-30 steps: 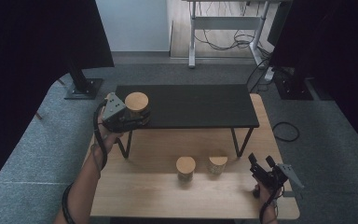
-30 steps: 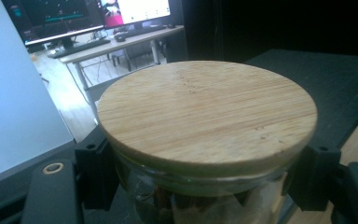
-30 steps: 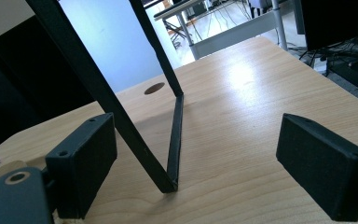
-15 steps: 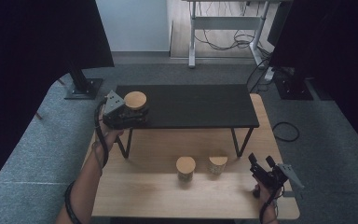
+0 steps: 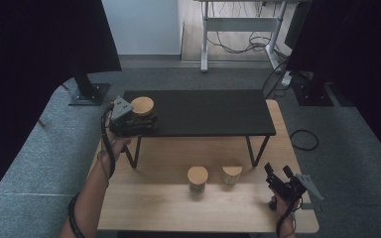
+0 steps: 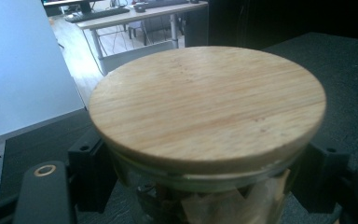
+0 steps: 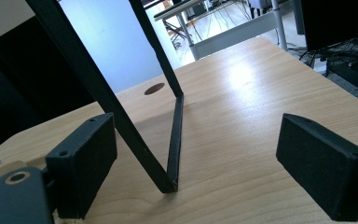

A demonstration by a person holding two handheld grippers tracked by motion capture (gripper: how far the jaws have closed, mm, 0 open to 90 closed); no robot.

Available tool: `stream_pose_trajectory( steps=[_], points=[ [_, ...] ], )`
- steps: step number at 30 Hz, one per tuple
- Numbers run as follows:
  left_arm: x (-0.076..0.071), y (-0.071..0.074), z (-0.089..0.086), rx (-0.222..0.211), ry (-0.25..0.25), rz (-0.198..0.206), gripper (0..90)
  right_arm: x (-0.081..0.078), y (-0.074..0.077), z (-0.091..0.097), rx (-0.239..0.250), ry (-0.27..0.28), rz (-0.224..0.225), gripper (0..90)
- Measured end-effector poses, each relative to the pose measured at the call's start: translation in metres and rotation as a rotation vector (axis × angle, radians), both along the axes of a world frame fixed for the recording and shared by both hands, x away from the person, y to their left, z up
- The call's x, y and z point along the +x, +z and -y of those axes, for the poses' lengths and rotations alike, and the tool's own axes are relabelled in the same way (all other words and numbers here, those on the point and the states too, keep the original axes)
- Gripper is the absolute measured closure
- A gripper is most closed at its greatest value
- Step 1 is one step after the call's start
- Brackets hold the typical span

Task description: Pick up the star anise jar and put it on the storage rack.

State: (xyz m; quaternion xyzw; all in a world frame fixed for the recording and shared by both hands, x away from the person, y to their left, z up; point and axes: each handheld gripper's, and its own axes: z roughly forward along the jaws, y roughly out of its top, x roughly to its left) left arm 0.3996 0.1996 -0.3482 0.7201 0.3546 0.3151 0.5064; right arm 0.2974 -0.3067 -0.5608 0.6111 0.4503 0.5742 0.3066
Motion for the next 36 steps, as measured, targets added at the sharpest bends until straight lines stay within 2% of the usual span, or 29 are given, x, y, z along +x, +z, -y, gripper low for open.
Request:
stream_pose_trajectory(
  steps=[4,12,16,26,36],
  points=[
    [-0.001,0.002,0.000,-0.004,0.005,0.007,20.1,0.000,0.000,0.000,-0.001,0.000,0.000,11.9],
    [-0.007,0.003,0.001,-0.019,0.025,0.016,10.2,0.000,0.000,0.000,-0.002,0.000,-0.001,12.0],
    [-0.011,0.002,0.000,-0.021,0.019,0.018,7.3,0.000,0.000,0.000,0.001,-0.002,0.000,11.9],
    [-0.028,0.001,-0.010,-0.037,0.014,0.038,5.9,0.000,0.000,-0.001,0.002,-0.001,0.000,11.9],
    [-0.041,-0.010,-0.019,-0.040,0.043,0.039,6.0,0.000,0.000,-0.001,0.005,-0.003,0.003,11.8]
  ],
)
